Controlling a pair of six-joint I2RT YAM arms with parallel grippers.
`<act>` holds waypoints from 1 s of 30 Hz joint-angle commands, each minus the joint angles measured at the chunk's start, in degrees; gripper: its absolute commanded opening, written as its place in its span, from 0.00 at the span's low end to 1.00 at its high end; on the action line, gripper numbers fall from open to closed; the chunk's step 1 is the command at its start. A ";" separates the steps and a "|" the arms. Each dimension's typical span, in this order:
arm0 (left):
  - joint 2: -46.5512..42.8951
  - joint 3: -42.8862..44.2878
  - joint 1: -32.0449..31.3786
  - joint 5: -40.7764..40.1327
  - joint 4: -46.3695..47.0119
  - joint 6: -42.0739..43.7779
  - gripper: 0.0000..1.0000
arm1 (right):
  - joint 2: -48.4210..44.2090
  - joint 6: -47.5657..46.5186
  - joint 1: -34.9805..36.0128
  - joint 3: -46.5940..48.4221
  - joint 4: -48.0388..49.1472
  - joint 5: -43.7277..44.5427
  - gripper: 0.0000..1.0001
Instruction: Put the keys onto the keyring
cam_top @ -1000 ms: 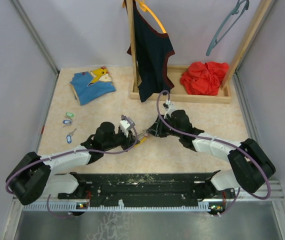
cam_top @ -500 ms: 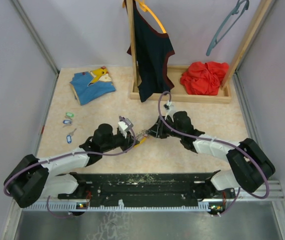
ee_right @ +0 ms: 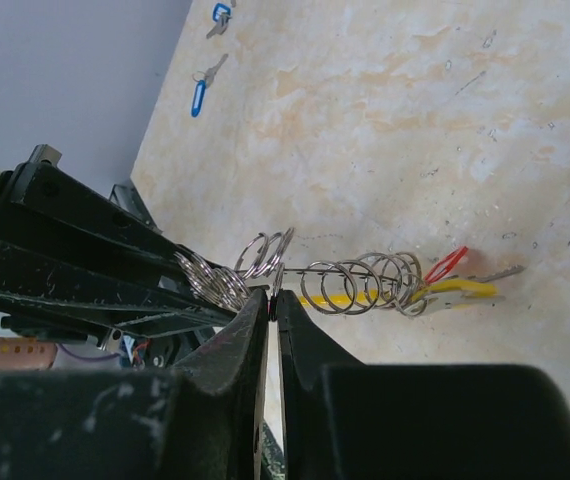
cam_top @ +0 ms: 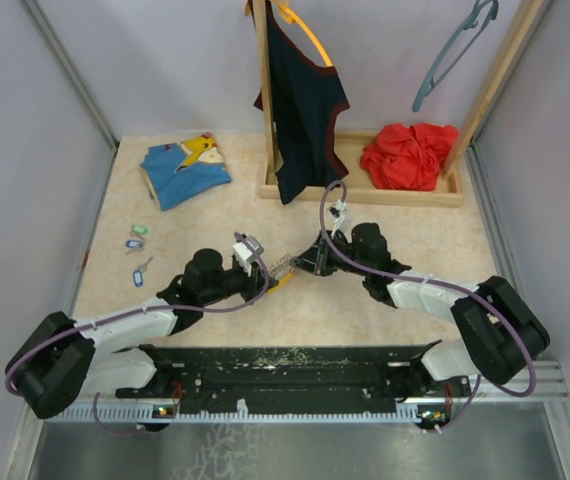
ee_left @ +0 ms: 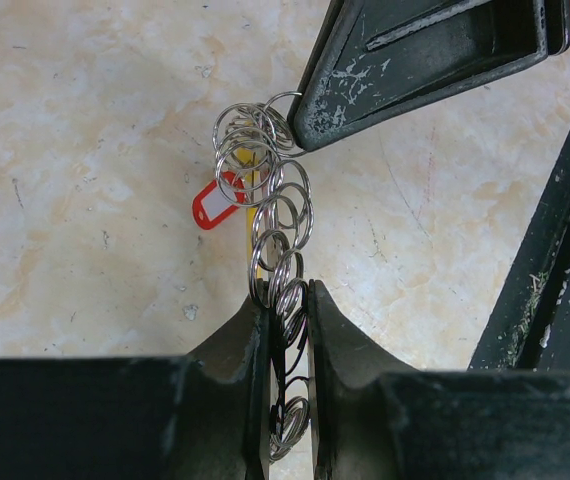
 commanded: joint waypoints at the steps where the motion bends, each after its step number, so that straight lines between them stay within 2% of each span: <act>1: -1.45 -0.41 -0.15 0.33 3.59 -0.11 0.15 | -1.15 -0.07 -0.73 0.61 2.91 -0.54 0.07; 5: -1.77 -0.66 -0.15 0.83 3.93 0.06 0.15 | -0.39 -0.20 -0.76 1.21 1.59 0.25 0.06; 8: -1.98 -0.84 -0.15 0.87 4.11 0.13 0.17 | -0.32 -0.73 -0.77 1.20 1.87 0.26 0.00; 11: -2.15 -0.97 -0.15 -0.10 4.12 -0.21 0.29 | -1.36 -4.31 -0.82 2.51 -0.47 0.55 0.00; 17: -4.42 -2.16 -0.10 -3.78 4.64 -1.42 0.57 | -5.50 -19.38 -0.86 7.55 -10.60 4.35 0.00; 23: -10.53 -5.39 -0.06 -10.10 7.17 -2.78 0.65 | -5.87 -32.50 -0.91 11.84 -15.61 0.34 0.00; 26: -14.03 -6.98 0.10 -13.63 8.36 -2.99 0.68 | -5.09 -43.86 -0.91 14.35 -19.69 -8.66 0.00; 30: -16.95 -8.44 1.67 -13.87 10.11 -4.17 0.72 | -3.13 -55.93 -0.41 19.40 -30.29 -12.42 0.00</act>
